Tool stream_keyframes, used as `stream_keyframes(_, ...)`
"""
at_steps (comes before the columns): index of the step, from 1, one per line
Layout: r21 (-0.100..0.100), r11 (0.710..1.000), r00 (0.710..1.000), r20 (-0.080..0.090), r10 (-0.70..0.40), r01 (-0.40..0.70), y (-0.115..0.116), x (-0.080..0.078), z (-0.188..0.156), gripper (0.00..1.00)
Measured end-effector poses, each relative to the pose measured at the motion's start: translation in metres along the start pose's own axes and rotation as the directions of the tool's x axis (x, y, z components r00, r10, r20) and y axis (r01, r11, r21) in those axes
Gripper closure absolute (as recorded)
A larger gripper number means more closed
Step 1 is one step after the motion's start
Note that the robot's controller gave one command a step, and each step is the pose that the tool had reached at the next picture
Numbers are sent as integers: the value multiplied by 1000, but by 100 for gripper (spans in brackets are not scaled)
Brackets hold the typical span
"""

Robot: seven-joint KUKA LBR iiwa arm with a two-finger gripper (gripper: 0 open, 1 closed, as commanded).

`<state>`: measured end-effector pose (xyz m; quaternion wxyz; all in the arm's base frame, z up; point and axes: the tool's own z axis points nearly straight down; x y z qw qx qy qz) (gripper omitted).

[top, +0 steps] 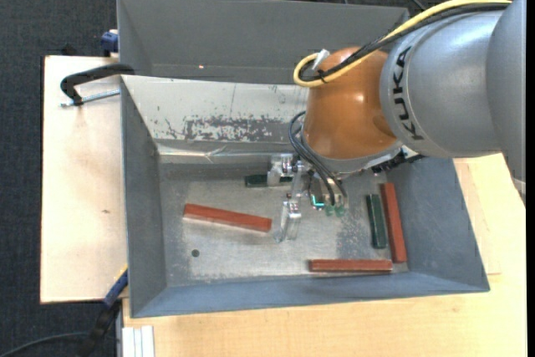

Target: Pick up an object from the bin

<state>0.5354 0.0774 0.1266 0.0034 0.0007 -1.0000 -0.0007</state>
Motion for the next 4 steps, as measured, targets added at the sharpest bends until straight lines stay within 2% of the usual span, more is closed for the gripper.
stream_keyframes(1,1,987,987,3,-162,161,17,12,57,0)
stream_keyframes(2,1,987,987,7,-160,160,16,11,56,100)
stream_keyframes(3,2,987,987,21,-159,159,23,-7,-37,100)
stream_keyframes(4,-1,981,980,22,-196,196,73,-10,-112,100)
